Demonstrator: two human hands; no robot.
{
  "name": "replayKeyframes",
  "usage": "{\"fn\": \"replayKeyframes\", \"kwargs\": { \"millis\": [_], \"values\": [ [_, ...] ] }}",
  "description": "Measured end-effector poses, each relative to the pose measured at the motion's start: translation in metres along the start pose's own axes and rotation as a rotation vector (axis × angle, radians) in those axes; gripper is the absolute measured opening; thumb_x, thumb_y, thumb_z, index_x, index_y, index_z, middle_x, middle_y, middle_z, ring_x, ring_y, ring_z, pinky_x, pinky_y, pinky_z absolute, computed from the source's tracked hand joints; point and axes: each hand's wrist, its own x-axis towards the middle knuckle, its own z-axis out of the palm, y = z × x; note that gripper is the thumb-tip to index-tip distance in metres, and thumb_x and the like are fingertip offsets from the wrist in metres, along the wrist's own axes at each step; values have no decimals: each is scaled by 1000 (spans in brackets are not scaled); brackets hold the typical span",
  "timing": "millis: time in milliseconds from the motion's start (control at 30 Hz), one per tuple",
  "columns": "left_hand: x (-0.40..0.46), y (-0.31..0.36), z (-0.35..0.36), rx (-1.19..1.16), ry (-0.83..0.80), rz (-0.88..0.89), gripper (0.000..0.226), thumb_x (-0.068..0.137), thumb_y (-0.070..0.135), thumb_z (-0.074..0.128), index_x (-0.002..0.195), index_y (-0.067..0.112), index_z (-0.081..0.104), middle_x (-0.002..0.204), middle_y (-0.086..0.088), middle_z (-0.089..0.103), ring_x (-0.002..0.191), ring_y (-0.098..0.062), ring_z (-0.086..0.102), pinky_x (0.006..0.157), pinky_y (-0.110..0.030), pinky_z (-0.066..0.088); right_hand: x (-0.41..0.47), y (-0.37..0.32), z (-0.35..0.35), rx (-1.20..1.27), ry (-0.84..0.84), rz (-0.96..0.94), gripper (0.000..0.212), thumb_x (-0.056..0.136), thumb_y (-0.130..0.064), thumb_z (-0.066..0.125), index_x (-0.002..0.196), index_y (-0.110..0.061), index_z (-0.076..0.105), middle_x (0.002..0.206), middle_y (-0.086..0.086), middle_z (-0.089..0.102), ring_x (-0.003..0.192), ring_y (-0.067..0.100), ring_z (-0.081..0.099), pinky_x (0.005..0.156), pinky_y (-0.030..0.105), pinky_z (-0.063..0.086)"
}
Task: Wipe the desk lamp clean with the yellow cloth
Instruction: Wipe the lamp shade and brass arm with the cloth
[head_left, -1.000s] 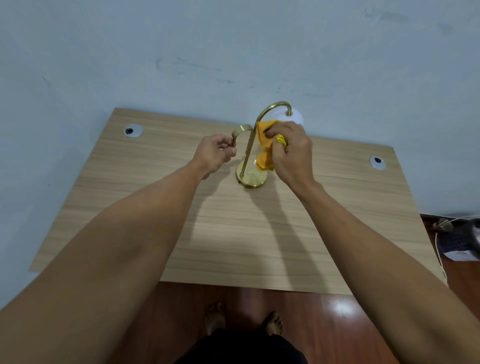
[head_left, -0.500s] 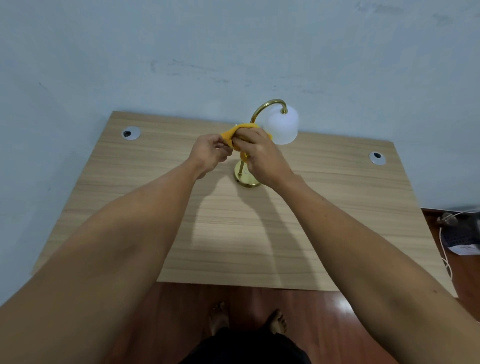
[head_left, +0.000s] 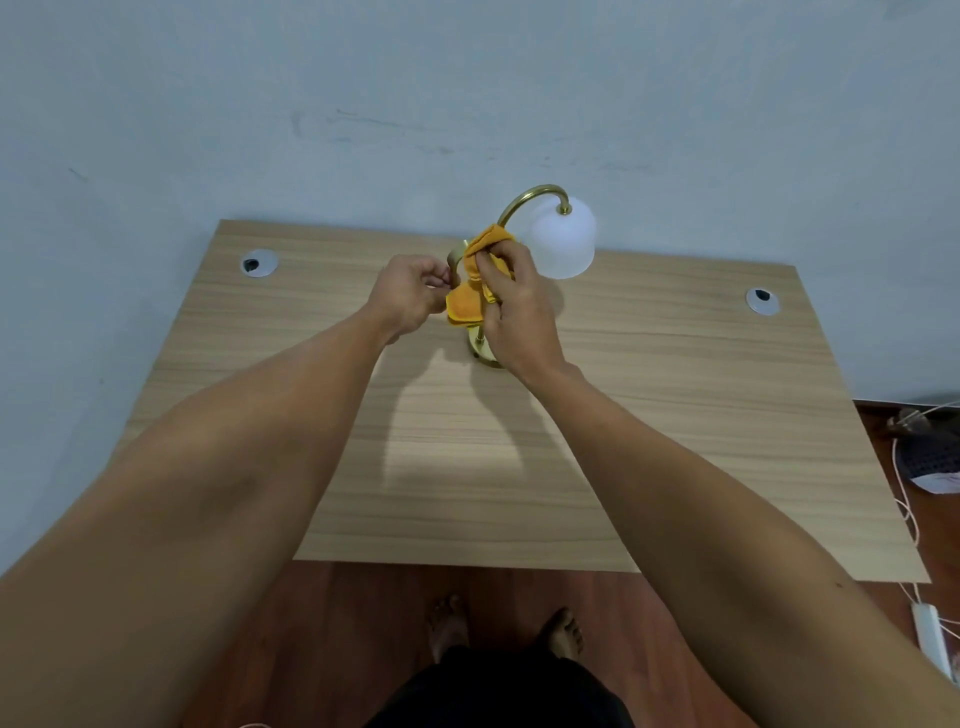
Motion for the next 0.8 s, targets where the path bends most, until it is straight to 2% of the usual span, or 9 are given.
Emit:
{"fn": "replayKeyframes", "kwargs": {
  "millis": [100, 167, 233, 300, 400, 467, 567, 700, 800],
  "values": [
    [-1, 4, -1, -7, -16, -21, 16, 88, -5, 75, 95, 8, 72, 80, -3, 67, 76, -14, 63, 71, -19, 56, 4, 8, -6, -136, -112, -202, 48, 79, 11, 50, 122, 0, 68, 129, 18, 59, 115, 38, 57, 95, 42, 50],
    [-2, 6, 0, -4, -24, -28, 16, 89, -6, 74, 95, 9, 72, 82, -5, 67, 75, -13, 63, 70, -17, 56, 10, 11, -11, -191, -166, -287, 40, 82, 9, 54, 117, 0, 71, 125, 18, 63, 111, 37, 59, 90, 32, 47],
    [-3, 7, 1, 6, -18, -22, 18, 89, -7, 73, 93, 11, 72, 82, -5, 66, 73, -12, 61, 65, -14, 54, 13, 13, -14, -204, -222, -356, 36, 78, 12, 59, 108, -1, 75, 115, 14, 68, 104, 33, 61, 82, 17, 34],
    [-5, 8, 3, -7, -4, -22, 16, 88, -6, 73, 94, 9, 72, 80, -5, 65, 72, -14, 58, 64, -16, 52, 11, 19, -16, -180, -314, -361, 33, 74, 12, 58, 98, -2, 77, 107, 11, 71, 98, 32, 62, 79, 22, 37],
    [-9, 8, 6, -56, 21, -55, 12, 91, 0, 75, 96, 11, 72, 86, -8, 67, 80, -17, 61, 75, -29, 54, -4, 31, -23, -120, -399, -33, 39, 73, 8, 51, 97, -4, 79, 108, 10, 73, 99, 30, 64, 82, 37, 51],
    [-13, 9, 10, -69, 73, -90, 11, 91, 2, 76, 95, 11, 70, 89, -10, 67, 81, -20, 63, 76, -34, 54, -13, 33, -30, -1, -380, 343, 42, 80, 10, 47, 101, -6, 79, 110, 9, 72, 100, 25, 63, 84, 34, 49],
    [-22, 8, 17, -51, 127, -217, 21, 94, 5, 69, 78, 14, 61, 84, -11, 66, 71, -22, 69, 74, -39, 56, -18, 30, -41, 426, -225, 797, 37, 84, 8, 46, 92, -8, 79, 98, 6, 76, 86, 19, 66, 78, 30, 51],
    [-48, 19, 28, -153, -20, -406, 10, 96, 16, 61, 92, 7, 62, 89, -14, 62, 68, -21, 68, 67, -35, 59, -20, 30, -55, 855, -194, 1038, 33, 88, 10, 42, 96, -6, 69, 86, 9, 73, 75, 26, 69, 71, 34, 59],
    [-60, 29, 37, -368, -222, -484, 28, 89, 36, 58, 105, 14, 66, 101, -6, 66, 87, -19, 64, 79, -31, 52, -21, 35, -59, 978, -259, 1110, 23, 91, 3, 46, 103, -9, 61, 97, 14, 62, 86, 30, 63, 80, 40, 57]
  ]
}}
